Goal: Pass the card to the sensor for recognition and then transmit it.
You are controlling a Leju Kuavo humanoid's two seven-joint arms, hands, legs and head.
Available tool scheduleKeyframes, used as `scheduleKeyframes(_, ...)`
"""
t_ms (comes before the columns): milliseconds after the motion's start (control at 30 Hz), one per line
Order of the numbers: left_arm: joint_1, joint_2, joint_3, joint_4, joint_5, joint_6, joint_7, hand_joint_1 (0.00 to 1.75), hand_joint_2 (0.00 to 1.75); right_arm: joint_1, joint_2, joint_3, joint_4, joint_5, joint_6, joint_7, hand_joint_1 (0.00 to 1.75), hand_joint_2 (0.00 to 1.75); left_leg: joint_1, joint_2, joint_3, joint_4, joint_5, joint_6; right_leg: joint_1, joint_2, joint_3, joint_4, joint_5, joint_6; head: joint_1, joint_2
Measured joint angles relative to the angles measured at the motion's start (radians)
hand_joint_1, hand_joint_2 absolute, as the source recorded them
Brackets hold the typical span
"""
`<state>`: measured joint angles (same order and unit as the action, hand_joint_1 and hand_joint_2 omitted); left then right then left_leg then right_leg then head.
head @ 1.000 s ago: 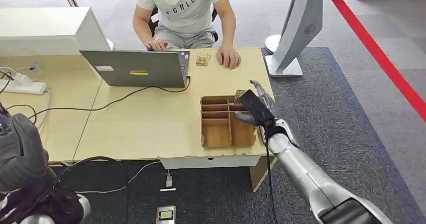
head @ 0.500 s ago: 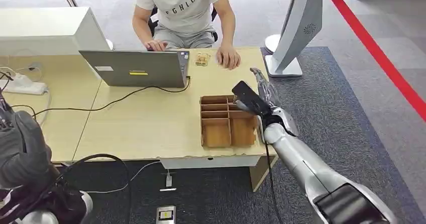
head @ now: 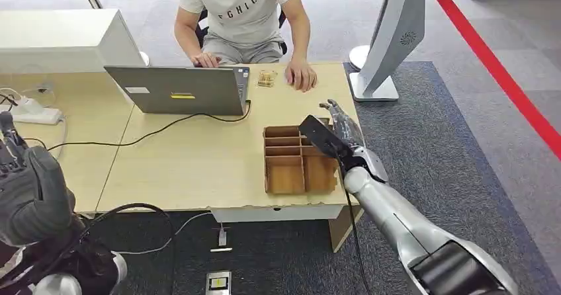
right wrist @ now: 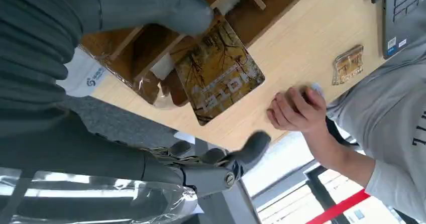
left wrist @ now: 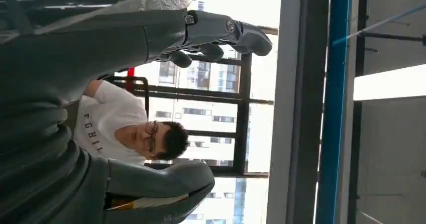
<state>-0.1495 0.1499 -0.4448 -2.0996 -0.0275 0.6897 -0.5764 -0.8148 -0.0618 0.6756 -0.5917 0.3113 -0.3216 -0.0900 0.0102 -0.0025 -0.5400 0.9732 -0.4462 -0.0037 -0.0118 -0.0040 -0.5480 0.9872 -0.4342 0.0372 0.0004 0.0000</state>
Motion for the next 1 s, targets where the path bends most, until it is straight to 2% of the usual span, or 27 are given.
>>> scheduleKeyframes(100,0.000,0.000,-0.001,0.000,0.000,0.000,0.000,0.00,1.75,0.000,0.000,0.002,0.008,0.000,0.001,0.000,1.52,1.75,0.000,0.000,0.000,0.000,0.000,0.000,0.000,0.000,0.000,0.000,0.000,0.000,0.000,0.000)
scheduleKeyframes(167,0.000,0.000,-0.001,0.000,0.000,0.000,0.000,0.00,1.75,0.000,0.000,0.002,0.013,0.000,0.002,0.000,1.66,1.75,0.000,0.000,0.000,0.000,0.000,0.000,0.000,0.000,0.000,0.000,0.000,0.000,0.000,0.000)
scheduleKeyframes(200,0.000,0.000,-0.002,0.000,0.000,0.000,0.000,0.00,1.75,0.000,0.000,0.003,0.015,0.000,0.002,0.000,1.68,1.75,0.000,0.000,0.000,0.000,0.000,0.000,0.000,0.000,0.000,0.000,0.000,0.000,0.000,0.000)
scheduleKeyframes(1000,0.016,0.003,-0.005,-0.003,-0.042,0.000,0.019,0.00,1.75,-0.002,0.013,0.008,0.054,0.023,-0.035,0.011,1.75,1.75,0.000,0.000,0.001,0.000,0.000,0.000,0.000,0.000,0.001,0.000,0.000,0.000,0.000,0.000)
